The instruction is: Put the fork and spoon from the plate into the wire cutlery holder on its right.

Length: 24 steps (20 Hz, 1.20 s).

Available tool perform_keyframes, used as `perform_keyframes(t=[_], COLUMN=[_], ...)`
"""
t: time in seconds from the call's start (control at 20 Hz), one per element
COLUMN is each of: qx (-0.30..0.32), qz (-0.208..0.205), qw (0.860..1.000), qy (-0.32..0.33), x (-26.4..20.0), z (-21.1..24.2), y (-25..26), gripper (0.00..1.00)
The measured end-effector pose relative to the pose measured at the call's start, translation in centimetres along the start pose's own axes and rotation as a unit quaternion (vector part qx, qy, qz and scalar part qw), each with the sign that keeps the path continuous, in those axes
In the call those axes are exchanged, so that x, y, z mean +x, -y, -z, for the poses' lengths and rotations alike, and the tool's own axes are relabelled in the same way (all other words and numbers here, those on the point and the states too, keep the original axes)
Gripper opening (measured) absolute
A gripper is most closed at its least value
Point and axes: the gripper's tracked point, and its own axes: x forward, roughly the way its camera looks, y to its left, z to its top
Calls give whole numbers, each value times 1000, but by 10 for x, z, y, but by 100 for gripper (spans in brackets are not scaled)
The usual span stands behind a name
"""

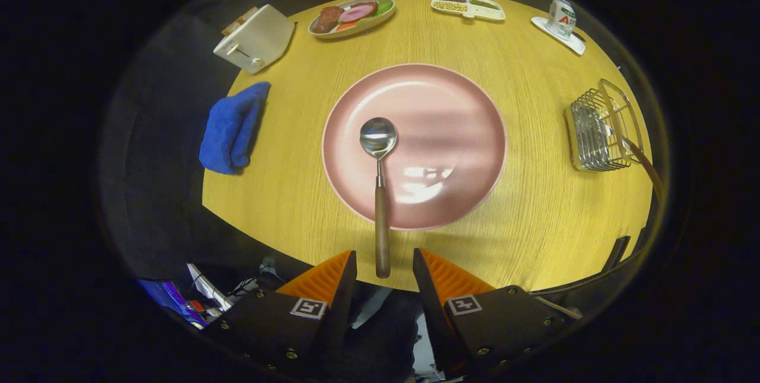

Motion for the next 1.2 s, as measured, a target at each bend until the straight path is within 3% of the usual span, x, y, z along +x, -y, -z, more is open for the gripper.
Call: perform_keyframes(t=[0.3, 0.4, 0.5, 0.6, 1.2], qx=[-20, -20, -25, -6, -4], qz=[9, 6, 11, 6, -27], qw=[999, 999, 999, 999, 999], qy=[-29, -37, -45, -38, -26], x=[21, 27, 25, 24, 1], z=[5, 4, 8, 7, 6], y=[-2, -5, -4, 0, -11], gripper=[59, 44, 46, 13, 13])
